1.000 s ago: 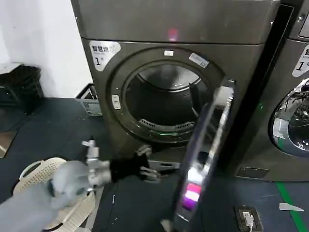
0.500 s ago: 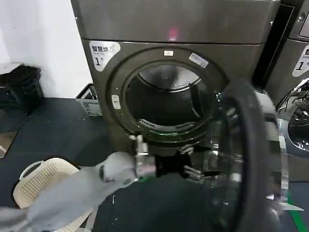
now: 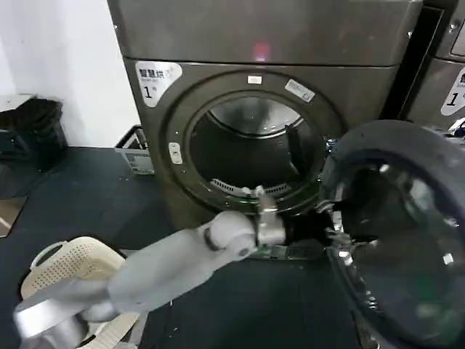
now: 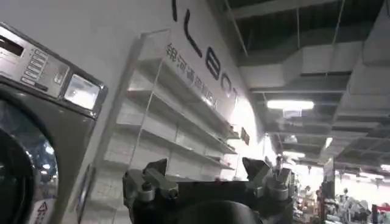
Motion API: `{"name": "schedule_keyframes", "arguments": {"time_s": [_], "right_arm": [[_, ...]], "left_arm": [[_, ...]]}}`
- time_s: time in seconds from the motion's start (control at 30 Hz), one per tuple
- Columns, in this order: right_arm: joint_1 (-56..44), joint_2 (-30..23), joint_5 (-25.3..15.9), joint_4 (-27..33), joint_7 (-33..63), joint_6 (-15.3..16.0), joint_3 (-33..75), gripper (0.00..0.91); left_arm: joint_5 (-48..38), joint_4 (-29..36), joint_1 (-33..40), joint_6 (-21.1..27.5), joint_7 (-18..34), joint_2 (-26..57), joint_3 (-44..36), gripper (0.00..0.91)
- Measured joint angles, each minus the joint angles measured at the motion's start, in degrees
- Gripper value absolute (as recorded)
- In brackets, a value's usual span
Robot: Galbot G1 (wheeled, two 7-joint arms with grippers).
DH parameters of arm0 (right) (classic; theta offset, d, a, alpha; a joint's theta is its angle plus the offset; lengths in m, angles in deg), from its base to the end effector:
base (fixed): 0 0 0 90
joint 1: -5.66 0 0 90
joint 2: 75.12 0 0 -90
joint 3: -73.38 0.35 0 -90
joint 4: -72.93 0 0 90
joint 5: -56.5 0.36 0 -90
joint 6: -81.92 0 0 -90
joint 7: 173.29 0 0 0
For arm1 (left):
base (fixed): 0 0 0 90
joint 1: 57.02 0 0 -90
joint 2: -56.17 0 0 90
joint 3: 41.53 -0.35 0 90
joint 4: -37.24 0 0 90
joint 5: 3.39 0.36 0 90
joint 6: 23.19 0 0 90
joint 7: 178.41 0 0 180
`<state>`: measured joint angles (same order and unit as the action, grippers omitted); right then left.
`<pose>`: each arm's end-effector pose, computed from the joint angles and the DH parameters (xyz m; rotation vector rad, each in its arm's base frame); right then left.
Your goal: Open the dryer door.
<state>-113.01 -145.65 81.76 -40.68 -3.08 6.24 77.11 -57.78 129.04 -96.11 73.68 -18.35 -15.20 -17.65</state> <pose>-0.0593 -0.3789 -0.0637 1.5288 2.4212 -0.5890 0.4225 -0.2036 -0.1556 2.0577 2.3474 -0.0479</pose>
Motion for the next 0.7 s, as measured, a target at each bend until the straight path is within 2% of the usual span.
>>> {"name": "schedule_keyframes", "arguments": {"time_s": [0.17, 0.37, 0.47, 0.63, 0.7], "right_arm": [[0.2, 0.0, -0.1, 0.6, -0.9, -0.8, 0.1, 0.907], [0.3, 0.6, -0.1, 1.0, -1.5, -0.8, 0.9, 0.907], [0.2, 1.0, -0.1, 1.2, -2.0, -0.8, 1.6, 0.907], [-0.4, 1.9, 0.0, 1.9, -2.2, -1.0, 3.0, 0.907], [-0.4, 2.5, -0.1, 2.2, -2.2, -1.2, 3.7, 0.907]], "left_arm": [[-0.1, -3.1, 0.9, 0.0, 1.3, -3.6, -0.1, 0.907], [-0.8, -3.0, 1.1, -1.3, 2.5, -3.0, 0.1, 0.907], [0.3, -1.9, 0.7, -5.2, 3.8, -1.4, 0.1, 0.907], [6.6, 0.4, -0.6, -13.3, 10.4, 3.0, -0.2, 0.907], [9.1, 2.4, -1.3, -15.2, 11.0, 5.4, -0.1, 0.907]]}}
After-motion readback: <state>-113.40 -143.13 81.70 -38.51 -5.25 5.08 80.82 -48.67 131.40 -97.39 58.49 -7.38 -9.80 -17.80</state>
